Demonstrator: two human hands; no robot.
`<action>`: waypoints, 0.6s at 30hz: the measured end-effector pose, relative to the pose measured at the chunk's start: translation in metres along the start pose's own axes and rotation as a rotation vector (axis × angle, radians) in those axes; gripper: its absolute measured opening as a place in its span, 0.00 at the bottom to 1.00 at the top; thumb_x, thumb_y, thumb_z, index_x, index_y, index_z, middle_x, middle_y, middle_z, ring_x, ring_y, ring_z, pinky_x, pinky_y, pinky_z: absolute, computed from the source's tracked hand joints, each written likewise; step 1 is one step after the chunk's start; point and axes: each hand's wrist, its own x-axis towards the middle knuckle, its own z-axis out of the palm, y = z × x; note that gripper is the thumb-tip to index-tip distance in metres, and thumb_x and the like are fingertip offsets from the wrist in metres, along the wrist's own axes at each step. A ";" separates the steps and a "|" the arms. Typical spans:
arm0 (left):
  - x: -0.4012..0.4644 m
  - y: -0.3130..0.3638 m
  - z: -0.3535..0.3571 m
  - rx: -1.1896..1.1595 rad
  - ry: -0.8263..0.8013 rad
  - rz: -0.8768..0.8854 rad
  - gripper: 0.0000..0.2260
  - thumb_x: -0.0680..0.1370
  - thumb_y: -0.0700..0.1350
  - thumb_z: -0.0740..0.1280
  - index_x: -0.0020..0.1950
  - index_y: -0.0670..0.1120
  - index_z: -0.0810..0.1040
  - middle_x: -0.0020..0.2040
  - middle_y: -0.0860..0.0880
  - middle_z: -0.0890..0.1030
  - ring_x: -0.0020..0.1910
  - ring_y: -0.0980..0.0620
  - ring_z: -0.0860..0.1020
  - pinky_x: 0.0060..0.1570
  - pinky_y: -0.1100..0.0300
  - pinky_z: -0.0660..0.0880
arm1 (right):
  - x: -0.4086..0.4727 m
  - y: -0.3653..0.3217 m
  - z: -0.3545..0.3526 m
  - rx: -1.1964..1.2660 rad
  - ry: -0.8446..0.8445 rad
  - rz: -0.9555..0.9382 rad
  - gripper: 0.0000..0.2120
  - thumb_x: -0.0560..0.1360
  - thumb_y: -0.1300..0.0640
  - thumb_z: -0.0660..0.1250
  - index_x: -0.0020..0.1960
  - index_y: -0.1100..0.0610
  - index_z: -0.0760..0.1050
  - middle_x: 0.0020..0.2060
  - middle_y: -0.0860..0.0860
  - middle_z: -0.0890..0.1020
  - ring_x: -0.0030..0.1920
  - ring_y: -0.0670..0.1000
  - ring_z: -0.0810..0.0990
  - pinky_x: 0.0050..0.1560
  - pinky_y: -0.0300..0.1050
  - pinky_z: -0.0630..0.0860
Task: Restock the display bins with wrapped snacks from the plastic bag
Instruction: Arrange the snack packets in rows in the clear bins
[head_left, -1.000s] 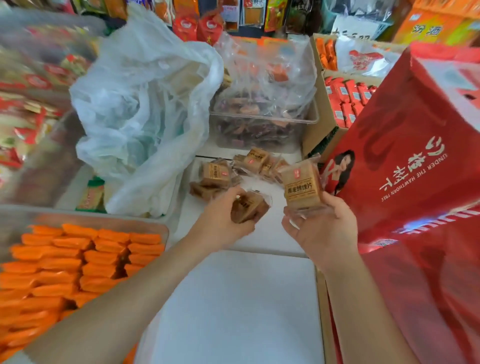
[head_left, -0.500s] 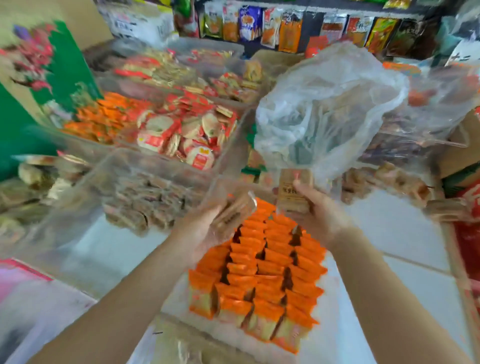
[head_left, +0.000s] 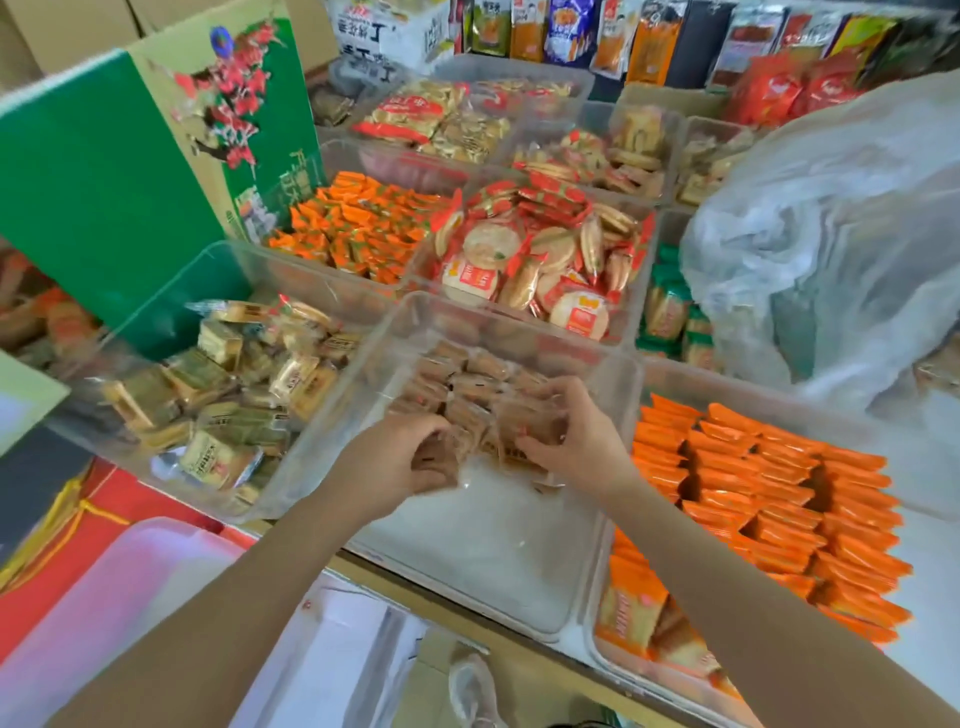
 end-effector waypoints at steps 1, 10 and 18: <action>0.003 -0.010 0.006 0.061 -0.047 0.060 0.21 0.72 0.45 0.72 0.63 0.51 0.74 0.55 0.54 0.77 0.55 0.54 0.75 0.50 0.62 0.70 | 0.003 0.002 0.006 -0.062 -0.005 0.000 0.20 0.70 0.57 0.73 0.57 0.55 0.68 0.38 0.42 0.75 0.34 0.38 0.73 0.33 0.31 0.68; 0.057 -0.023 0.060 0.401 -0.068 0.645 0.18 0.61 0.42 0.79 0.47 0.46 0.80 0.42 0.49 0.79 0.39 0.47 0.78 0.33 0.57 0.76 | -0.004 0.030 0.026 -1.116 -0.116 0.005 0.23 0.75 0.61 0.59 0.69 0.55 0.60 0.60 0.52 0.76 0.61 0.55 0.74 0.56 0.45 0.65; 0.072 -0.023 0.078 0.386 -0.073 0.941 0.21 0.59 0.47 0.81 0.49 0.48 0.82 0.45 0.52 0.82 0.42 0.52 0.80 0.37 0.63 0.77 | 0.018 0.023 0.032 -1.170 -0.173 0.063 0.17 0.77 0.65 0.57 0.65 0.58 0.66 0.60 0.54 0.76 0.61 0.56 0.75 0.52 0.45 0.71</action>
